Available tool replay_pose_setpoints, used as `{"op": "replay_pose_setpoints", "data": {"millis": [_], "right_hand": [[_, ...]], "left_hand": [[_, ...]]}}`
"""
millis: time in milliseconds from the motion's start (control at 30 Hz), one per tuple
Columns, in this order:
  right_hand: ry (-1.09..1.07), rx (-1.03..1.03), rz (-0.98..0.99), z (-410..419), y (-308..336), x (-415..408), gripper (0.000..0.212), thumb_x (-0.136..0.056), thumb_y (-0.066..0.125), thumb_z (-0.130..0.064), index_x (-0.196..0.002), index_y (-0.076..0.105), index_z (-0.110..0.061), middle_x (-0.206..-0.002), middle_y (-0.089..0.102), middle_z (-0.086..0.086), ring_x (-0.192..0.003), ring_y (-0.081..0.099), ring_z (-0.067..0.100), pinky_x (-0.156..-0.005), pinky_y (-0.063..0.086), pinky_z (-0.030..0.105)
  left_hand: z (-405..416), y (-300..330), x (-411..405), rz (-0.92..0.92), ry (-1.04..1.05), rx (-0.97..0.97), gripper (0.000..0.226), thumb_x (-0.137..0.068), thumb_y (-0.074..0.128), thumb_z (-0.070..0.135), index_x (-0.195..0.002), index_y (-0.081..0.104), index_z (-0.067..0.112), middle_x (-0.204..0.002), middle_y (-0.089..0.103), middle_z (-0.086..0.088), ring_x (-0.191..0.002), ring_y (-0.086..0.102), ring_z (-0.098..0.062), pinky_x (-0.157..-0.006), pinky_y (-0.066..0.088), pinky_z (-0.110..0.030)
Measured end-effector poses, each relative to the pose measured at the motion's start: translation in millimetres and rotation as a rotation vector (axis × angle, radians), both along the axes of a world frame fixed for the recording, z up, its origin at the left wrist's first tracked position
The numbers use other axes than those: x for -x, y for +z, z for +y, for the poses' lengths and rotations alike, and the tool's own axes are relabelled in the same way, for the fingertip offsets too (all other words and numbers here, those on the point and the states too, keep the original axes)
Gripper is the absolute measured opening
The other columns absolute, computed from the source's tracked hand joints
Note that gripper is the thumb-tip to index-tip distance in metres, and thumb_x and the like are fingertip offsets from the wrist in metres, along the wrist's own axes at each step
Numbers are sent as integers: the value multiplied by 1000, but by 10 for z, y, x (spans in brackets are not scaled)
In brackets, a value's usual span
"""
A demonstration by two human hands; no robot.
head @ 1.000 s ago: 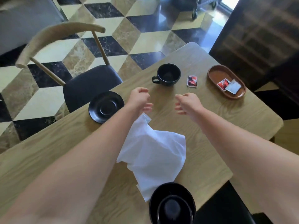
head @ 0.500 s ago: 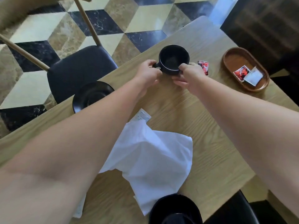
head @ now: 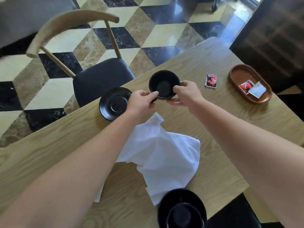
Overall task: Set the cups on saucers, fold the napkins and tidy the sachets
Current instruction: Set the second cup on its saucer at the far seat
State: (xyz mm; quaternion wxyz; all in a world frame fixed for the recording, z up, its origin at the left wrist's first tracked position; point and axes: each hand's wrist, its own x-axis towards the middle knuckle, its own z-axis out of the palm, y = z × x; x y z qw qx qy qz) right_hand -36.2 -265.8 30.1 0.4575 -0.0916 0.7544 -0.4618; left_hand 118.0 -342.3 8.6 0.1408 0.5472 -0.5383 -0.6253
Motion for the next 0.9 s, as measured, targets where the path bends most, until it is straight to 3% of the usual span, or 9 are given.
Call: {"op": "replay_pose_setpoints", "data": {"millis": [100, 200, 300, 433, 567, 633, 700, 767, 900], "right_hand": [[107, 8, 19, -149, 149, -241, 37, -87, 52, -3, -122, 63, -4, -114, 69, 20, -73, 77, 36, -70, 65, 44], [145, -15, -11, -335, 240, -553, 38, -86, 53, -1, -124, 58, 4, -110, 70, 28, -71, 77, 32, -61, 65, 37], [201, -52, -99, -489, 276, -1002, 43, -87, 51, 2, -130, 48, 5, -111, 67, 32, -64, 74, 29, -52, 62, 32], [313, -89, -235, -556, 252, -1433, 38, -88, 51, -1, -125, 54, 1, -83, 71, 22, -59, 72, 27, -54, 63, 35], [648, -138, 329, -718, 264, -1331, 18, -86, 65, -31, -100, 67, -20, -85, 71, 5, -72, 73, 23, -65, 65, 40], [809, -50, 556, -826, 296, -1321, 16, -89, 61, -31, -101, 67, -22, -87, 70, 5, -75, 72, 27, -63, 64, 43], [870, -25, 643, -889, 303, -1378, 18, -89, 51, -21, -98, 66, -17, -85, 69, 8, -73, 72, 30, -58, 62, 44], [659, -37, 421, -953, 257, -1400, 25, -87, 42, -10, -95, 65, -14, -84, 71, 12, -58, 74, 27, -43, 58, 34], [315, -111, 48, -1073, 154, -1414, 33, -86, 40, -6, -107, 66, -1, -90, 75, 22, -53, 74, 26, -40, 54, 27]], "left_hand": [[-127, 105, -332, -45, 46, 8, 39, -81, 82, 37, -87, 71, 0, -70, 72, 3, -73, 75, -19, -63, 60, -24], [-312, 234, -582, -2, 181, -43, 25, -82, 82, 19, -85, 68, -2, -77, 65, -8, -77, 71, -24, -86, 63, -42], [-489, 373, -760, -129, 270, 98, 22, -76, 73, 13, -73, 51, 13, -77, 57, -6, -68, 62, -21, -66, 65, -39], [-739, 496, -1053, -417, 75, 436, 22, -71, 63, 9, -73, 43, 18, -71, 51, 1, -59, 42, -17, -50, 35, -31], [-1015, 634, -1294, -426, -359, 525, 23, -71, 67, 9, -75, 47, 19, -69, 56, 3, -61, 47, -17, -51, 38, -30], [-1066, 678, -1292, -403, -517, 491, 23, -71, 74, 16, -81, 56, 26, -74, 64, 8, -68, 59, -15, -55, 43, -25], [-1067, 664, -1259, -336, -404, 473, 33, -69, 79, 22, -95, 61, 30, -84, 67, 11, -77, 64, -9, -60, 45, -20], [-1020, 600, -1252, -285, -101, 422, 38, -71, 76, 23, -104, 57, 27, -91, 64, 8, -80, 62, -5, -60, 45, -20], [-787, 386, -1238, -23, 205, -112, 20, -80, 68, 12, -95, 56, 11, -100, 72, -22, -71, 76, -35, -63, 65, -43]]}}
